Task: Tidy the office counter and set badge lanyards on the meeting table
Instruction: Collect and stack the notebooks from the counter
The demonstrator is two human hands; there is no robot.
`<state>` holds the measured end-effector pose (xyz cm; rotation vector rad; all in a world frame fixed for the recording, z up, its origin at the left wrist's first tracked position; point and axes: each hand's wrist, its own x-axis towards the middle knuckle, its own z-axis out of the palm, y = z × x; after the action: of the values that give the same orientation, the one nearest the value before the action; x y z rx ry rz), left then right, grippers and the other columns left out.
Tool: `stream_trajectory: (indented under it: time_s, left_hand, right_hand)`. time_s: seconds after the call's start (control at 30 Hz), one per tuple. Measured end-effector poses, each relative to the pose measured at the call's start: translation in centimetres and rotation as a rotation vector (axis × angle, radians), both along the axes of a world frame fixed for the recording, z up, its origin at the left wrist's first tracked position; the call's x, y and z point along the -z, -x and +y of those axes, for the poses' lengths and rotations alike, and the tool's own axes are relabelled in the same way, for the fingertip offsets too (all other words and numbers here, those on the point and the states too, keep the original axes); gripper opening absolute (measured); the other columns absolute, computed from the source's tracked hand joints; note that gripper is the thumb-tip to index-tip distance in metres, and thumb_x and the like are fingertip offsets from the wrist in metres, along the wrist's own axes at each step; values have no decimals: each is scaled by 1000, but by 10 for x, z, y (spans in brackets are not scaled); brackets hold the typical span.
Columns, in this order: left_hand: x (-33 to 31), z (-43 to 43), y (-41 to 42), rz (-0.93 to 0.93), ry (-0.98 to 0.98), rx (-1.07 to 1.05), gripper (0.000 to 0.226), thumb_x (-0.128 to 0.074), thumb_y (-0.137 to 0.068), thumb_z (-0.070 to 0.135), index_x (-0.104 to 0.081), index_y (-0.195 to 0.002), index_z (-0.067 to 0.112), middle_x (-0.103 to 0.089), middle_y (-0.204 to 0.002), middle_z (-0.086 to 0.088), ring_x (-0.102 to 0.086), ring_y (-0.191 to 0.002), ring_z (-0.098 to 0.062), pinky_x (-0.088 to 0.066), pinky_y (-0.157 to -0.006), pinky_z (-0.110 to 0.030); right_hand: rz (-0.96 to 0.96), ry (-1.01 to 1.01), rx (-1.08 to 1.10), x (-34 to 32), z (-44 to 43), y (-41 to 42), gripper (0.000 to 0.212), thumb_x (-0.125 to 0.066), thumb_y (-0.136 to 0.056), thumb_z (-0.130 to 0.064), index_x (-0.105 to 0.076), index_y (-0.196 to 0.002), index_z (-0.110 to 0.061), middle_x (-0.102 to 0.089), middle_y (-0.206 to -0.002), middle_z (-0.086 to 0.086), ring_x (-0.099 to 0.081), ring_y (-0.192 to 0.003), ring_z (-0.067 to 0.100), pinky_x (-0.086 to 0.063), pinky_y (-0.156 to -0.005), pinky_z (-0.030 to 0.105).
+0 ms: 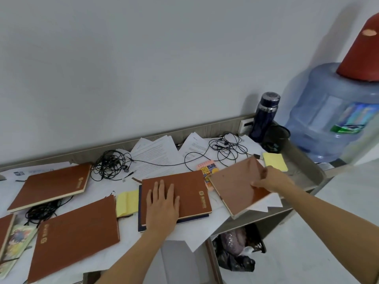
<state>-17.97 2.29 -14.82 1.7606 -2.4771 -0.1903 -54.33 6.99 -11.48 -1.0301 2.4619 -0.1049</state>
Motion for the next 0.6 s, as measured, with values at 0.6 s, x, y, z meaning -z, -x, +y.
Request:
stream_trajectory:
  time_s: [0.6]
  left_hand:
    - [-12,-17,0,196,-22,24,43,-35,-96,40,-61,-126,23,-52,-138,-3,-45,-130,-25,-32,-105,-36]
  right_hand:
    - [-805,615,136,-124,-32,0,25,-74,-85,-30,-66,-86,-7,-69,-81,12,-64,-66,24,-54,-65,32]
